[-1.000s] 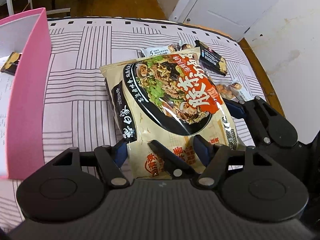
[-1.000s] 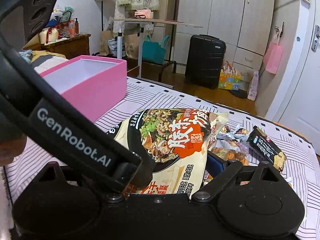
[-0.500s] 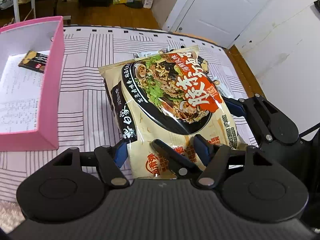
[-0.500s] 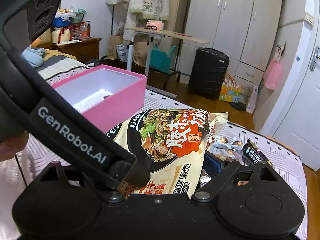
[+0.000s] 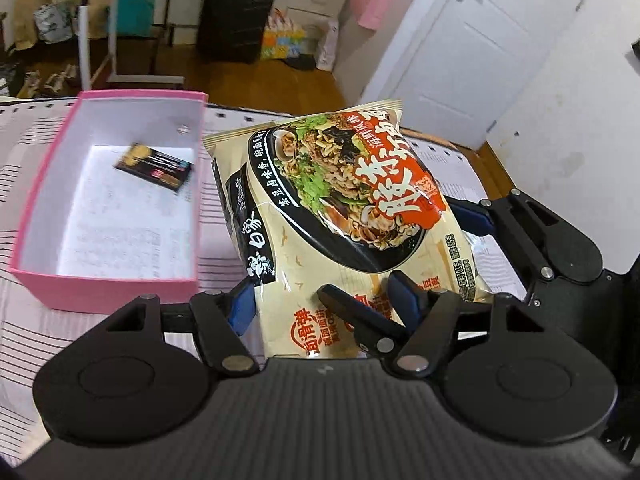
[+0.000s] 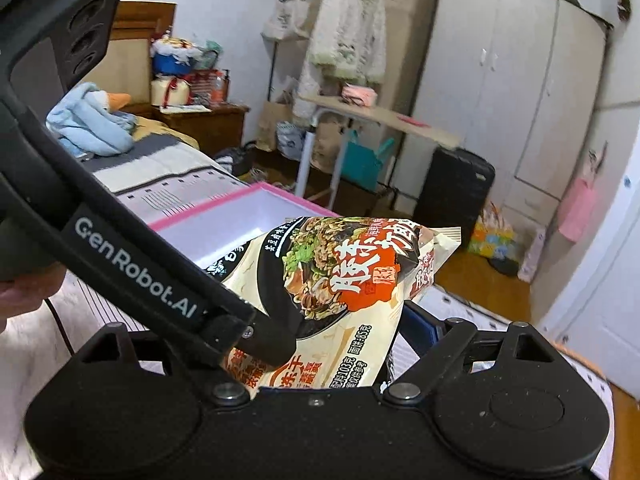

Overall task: Organize snacks
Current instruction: 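Lift the noodle bag with the left tool and carry it over the box, then lower the noodle bag into the pink box and open the left tool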

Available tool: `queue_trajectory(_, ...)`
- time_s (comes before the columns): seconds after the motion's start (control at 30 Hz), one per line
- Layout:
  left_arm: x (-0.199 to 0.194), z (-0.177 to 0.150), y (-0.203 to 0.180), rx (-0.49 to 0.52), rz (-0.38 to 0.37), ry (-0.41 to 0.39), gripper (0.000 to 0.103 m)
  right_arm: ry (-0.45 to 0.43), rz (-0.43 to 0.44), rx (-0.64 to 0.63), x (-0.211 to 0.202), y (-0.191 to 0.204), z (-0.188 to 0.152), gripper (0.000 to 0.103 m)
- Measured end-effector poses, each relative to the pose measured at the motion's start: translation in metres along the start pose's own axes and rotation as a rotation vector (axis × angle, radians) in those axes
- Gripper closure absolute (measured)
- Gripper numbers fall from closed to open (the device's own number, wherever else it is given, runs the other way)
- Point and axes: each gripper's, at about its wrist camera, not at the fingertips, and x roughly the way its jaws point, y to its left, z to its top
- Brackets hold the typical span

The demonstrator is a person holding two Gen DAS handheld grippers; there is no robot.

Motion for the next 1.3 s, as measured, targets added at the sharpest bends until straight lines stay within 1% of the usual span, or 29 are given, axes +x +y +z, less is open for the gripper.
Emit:
queue_trajectory(0.13,-0.009,0.006,0.028,-0.037,0.025,-0.019,0.033,-0.023,0.046,-0.014,0.018,0.014,0.014,0.014)
queue_trajectory(0.3,-0.006,0.019,0.077,-0.104,0.091,-0.035,0.033,-0.03,0.109,-0.003,0.059,0.029,0.031,0.015)
queue_trajectory(0.43,0.012,0.032,0.118,-0.131,0.161,-0.029,0.033,-0.013,0.162,0.046,0.103,0.038,0.035,0.019)
queue_trajectory(0.5,0.026,0.038,0.14,-0.146,0.159,-0.003,0.033,-0.002,0.174,0.059,0.122,0.043,0.034,0.019)
queue_trajectory(0.57,0.038,0.042,0.158,-0.144,0.174,0.02,0.033,0.02,0.188,0.077,0.142,0.047,0.03,0.02)
queue_trajectory(0.67,0.056,0.045,0.171,-0.125,0.212,0.049,0.033,0.053,0.204,0.107,0.162,0.051,0.025,0.021)
queue_trajectory(0.77,0.071,0.047,0.182,-0.12,0.225,0.075,0.033,0.086,0.206,0.123,0.176,0.054,0.019,0.022)
queue_trajectory(0.93,0.085,0.043,0.181,-0.1,0.252,0.108,0.034,0.138,0.218,0.135,0.188,0.056,0.017,0.023)
queue_trajectory(1.0,0.089,0.042,0.181,-0.116,0.275,0.113,0.035,0.16,0.212,0.141,0.194,0.057,0.017,0.023)
queue_trajectory(1.07,0.094,0.041,0.182,-0.117,0.305,0.122,0.035,0.168,0.186,0.115,0.195,0.062,0.016,0.023)
queue_trajectory(1.13,0.095,0.039,0.18,-0.119,0.327,0.12,0.036,0.157,0.168,0.072,0.191,0.067,0.018,0.024)
queue_trajectory(1.2,0.091,0.038,0.178,-0.119,0.33,0.113,0.036,0.146,0.166,0.062,0.186,0.067,0.023,0.024)
queue_trajectory(1.3,0.082,0.037,0.173,-0.124,0.318,0.109,0.035,0.186,0.155,0.084,0.177,0.066,0.03,0.024)
